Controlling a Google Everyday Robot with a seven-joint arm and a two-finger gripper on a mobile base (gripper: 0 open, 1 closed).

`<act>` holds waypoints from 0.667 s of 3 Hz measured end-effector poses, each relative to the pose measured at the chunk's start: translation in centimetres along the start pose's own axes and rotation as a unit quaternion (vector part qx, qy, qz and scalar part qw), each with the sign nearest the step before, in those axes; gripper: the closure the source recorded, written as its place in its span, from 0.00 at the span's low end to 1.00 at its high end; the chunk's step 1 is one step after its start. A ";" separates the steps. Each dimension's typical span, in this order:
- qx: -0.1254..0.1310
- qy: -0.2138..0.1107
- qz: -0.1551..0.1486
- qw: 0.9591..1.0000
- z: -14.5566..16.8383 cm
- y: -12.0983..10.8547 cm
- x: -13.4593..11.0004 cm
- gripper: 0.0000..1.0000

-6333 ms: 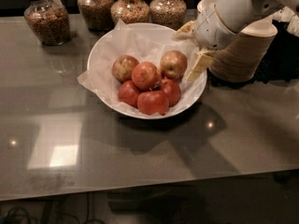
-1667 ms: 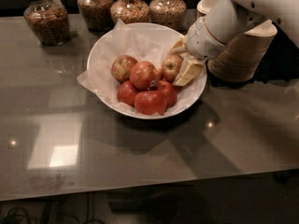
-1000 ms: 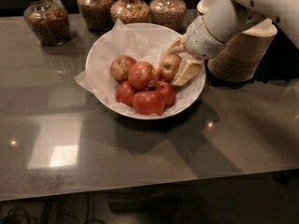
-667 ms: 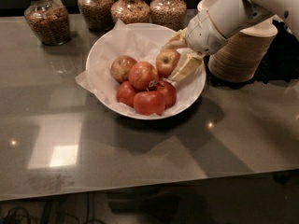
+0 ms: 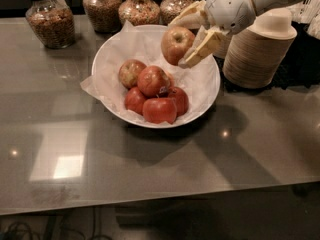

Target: Pick apple from white bowl

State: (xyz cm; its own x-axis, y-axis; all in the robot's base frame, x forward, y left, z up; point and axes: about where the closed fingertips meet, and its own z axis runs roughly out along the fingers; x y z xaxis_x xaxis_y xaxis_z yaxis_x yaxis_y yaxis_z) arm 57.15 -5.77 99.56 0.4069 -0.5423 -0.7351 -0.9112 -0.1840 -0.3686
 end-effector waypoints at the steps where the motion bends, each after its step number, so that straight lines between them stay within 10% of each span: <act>1: 0.001 -0.037 0.002 0.999 -1.4 0.3 -2.3 1.00; 2: 0.001 -0.037 0.002 0.999 -1.4 0.3 -2.3 1.00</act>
Offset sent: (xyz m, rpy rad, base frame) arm -0.0115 -0.0009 0.0205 0.0567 0.0140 0.0192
